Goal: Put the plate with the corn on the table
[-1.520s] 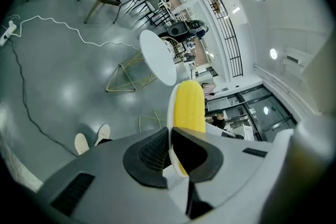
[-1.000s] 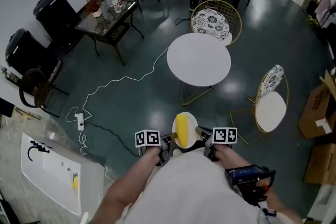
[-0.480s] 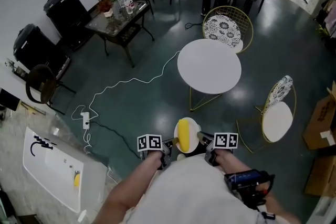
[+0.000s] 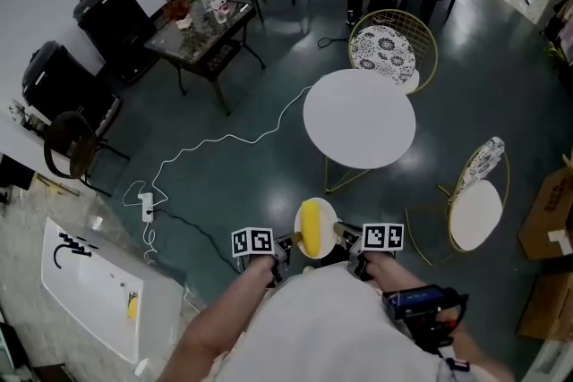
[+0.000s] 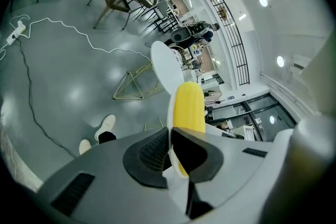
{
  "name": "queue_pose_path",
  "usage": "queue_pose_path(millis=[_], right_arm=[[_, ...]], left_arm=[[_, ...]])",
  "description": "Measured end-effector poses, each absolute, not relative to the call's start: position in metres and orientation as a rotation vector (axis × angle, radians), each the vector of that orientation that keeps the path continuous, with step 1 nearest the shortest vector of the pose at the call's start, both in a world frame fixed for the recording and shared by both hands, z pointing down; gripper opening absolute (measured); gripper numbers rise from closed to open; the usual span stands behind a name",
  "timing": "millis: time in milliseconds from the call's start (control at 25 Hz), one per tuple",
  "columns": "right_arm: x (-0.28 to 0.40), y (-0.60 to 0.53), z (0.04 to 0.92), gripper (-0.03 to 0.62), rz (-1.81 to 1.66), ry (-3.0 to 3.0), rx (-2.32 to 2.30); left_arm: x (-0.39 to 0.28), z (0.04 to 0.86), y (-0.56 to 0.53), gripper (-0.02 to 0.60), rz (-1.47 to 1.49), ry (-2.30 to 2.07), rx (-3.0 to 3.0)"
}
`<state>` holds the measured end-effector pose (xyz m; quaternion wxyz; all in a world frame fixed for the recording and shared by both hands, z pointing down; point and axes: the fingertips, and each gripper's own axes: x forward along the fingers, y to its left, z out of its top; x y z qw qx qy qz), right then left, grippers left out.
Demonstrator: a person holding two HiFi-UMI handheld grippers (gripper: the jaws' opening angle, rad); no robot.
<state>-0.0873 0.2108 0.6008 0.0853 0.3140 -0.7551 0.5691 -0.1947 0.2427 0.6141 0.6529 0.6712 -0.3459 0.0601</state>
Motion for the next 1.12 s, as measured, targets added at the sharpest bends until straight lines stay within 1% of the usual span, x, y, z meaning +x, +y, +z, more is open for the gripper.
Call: queue_pose_path(millis=[320, 960, 1120], right_arm=[[-0.076, 0.154, 0.596, 0.035, 1.696, -2.276, 0.939], [-0.056, 0.055, 0.601, 0.035, 1.713, -2.282, 0.922], [-0.043, 0.0, 0.599, 0.035, 1.7, -2.296, 0.879]], left_arm=[[-0.183, 0.612, 0.188, 0.029, 0.095, -0.766, 1.533], [-0.162, 0.617, 0.088, 0.029, 0.116, -0.772, 1.527], [-0.148, 0.618, 0.035, 0.029, 0.093, -0.793, 1.517]])
